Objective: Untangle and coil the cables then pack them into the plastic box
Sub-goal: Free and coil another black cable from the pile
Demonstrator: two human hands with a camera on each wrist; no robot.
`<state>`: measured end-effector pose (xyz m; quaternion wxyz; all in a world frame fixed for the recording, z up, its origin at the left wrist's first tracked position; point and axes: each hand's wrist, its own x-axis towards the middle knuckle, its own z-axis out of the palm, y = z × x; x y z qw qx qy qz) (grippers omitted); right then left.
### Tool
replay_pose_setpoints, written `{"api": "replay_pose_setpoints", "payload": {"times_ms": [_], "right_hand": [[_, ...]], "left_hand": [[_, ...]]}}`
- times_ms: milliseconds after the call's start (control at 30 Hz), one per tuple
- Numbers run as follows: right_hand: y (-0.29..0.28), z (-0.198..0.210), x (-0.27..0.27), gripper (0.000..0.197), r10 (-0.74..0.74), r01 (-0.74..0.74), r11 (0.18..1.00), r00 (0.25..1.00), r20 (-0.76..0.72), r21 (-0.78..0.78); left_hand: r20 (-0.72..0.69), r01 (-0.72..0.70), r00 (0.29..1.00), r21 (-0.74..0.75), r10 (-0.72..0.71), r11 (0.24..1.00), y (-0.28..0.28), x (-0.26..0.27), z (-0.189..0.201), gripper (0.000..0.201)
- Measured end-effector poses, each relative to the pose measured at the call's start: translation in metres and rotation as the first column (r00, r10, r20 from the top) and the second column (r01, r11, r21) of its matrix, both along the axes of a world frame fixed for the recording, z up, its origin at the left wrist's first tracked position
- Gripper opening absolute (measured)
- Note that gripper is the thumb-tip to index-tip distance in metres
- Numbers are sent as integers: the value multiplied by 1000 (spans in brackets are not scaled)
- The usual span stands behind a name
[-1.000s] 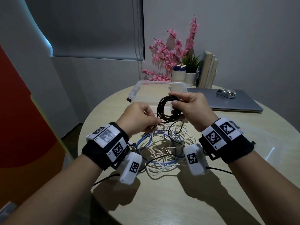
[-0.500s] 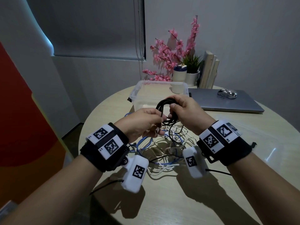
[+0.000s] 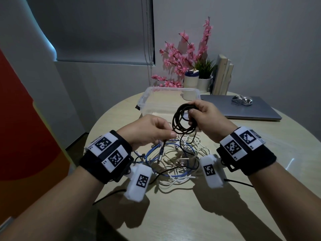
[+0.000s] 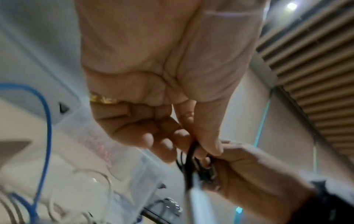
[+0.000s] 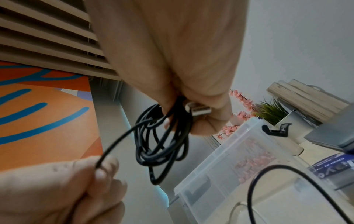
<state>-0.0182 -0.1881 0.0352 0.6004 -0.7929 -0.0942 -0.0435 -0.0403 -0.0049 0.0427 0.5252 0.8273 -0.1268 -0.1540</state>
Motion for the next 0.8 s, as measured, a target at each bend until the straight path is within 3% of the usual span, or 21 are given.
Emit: {"api": "replay_pose_setpoints", "payload": {"times_ms": [67,133,300,433,533,633,800], "right_hand": [[-1,1,-2,16,25,-22,996,999,-28,85],[-2,2,-4,12,47,-42,989,998,-34,145],[-3,1,-4,14,98,-94,992,995,-37,85],[2,2,-6,16,205,-165,938,973,-104,305],[2,5,-7,14,245,-179,905,961,-129,385],[3,7,-8,14,220,-156,905,968,-123,397],[5,7,-8,18,165,-121,931,981,-102,344]], "left_hand": [[57,-59,997,119,53,991,5,5,-3,14],[107,-143,986,141,129,980,8,10,-6,17],[320,-401,850,-120,418,908,11,18,-8,18],[430,-431,765,-214,480,877,7,20,-7,20],[346,-394,792,-341,503,854,2,20,-8,21],[153,-323,880,-501,450,803,-1,19,-9,15],[24,-279,935,-565,354,776,1,17,-11,13]]}}
